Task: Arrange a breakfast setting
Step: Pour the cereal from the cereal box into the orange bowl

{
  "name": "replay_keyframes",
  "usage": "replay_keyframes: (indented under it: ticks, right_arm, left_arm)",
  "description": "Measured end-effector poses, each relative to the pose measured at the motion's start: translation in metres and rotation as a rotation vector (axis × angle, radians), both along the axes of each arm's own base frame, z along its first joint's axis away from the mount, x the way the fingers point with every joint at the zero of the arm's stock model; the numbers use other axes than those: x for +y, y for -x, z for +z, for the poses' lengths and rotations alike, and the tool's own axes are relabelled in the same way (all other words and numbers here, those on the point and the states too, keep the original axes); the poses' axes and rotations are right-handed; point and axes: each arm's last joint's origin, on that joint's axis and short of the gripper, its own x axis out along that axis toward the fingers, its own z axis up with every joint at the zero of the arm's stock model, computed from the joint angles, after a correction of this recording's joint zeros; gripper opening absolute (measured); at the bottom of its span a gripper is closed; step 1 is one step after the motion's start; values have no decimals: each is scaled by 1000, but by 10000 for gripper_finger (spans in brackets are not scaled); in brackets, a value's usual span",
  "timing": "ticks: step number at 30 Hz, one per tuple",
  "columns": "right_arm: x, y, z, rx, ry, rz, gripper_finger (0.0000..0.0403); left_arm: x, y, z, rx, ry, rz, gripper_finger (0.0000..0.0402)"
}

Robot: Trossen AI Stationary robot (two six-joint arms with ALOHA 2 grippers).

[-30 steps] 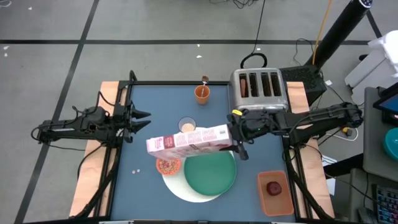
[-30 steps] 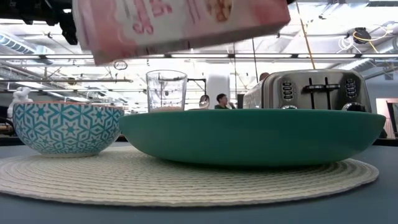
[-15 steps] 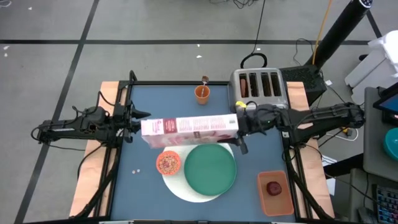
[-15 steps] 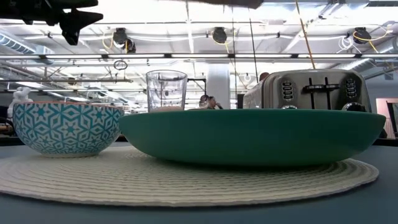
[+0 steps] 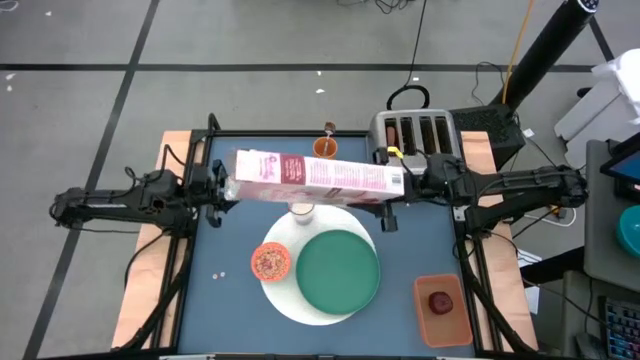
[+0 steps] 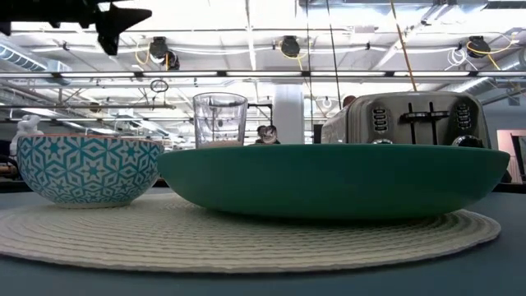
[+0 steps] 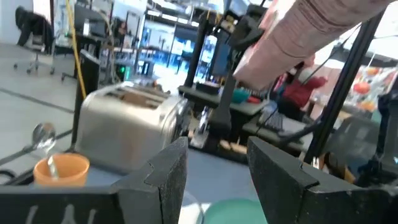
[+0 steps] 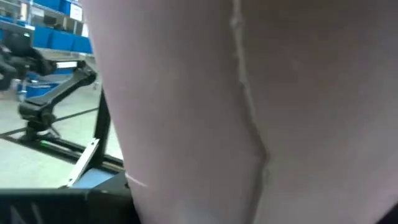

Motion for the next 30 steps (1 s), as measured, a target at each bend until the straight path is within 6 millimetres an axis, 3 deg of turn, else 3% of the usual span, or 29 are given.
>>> replay_keyframes:
  ticks: [9,22,30]
  right_arm:
    - [-10,0,3,-35,-1,-39,224]
    - [-12,1,4,-38,-1,-48,224]
    - [-12,1,4,-40,5,-48,224]
  left_arm:
    - [-1,-22,5,-74,-107,-38,195]
    - [1,-46,3,-112,-229,38,389]
    - [2,-66,3,-225,-248,58,393]
